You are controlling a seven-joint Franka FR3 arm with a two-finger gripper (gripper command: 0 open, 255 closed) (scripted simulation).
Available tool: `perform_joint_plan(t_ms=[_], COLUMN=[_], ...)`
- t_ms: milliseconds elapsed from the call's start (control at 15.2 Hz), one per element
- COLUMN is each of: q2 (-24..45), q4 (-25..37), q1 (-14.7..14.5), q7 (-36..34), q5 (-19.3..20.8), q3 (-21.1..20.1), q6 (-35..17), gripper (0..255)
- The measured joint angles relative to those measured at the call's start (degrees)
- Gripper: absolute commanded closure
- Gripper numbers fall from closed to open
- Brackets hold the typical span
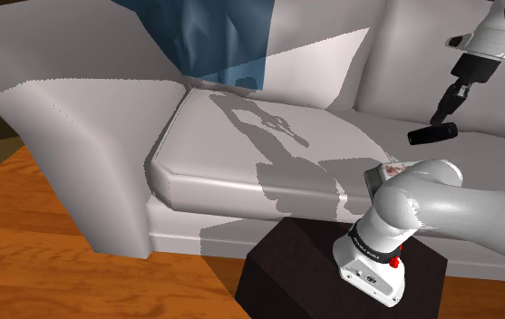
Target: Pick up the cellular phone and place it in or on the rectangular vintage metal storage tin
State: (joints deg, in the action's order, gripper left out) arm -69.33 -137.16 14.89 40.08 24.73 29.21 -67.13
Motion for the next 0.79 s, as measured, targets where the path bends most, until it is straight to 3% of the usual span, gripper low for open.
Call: perform_joint_plan(t_ms=[264,792], q2=[-2.0,-5.1], q4=[2.0,-3.5], q1=[1.1,2.4], q7=[4.8,5.1], q5=[5.0,8.1], q3=[3.7,6.6], q6=[2.6,-0.2], gripper=[255,255])
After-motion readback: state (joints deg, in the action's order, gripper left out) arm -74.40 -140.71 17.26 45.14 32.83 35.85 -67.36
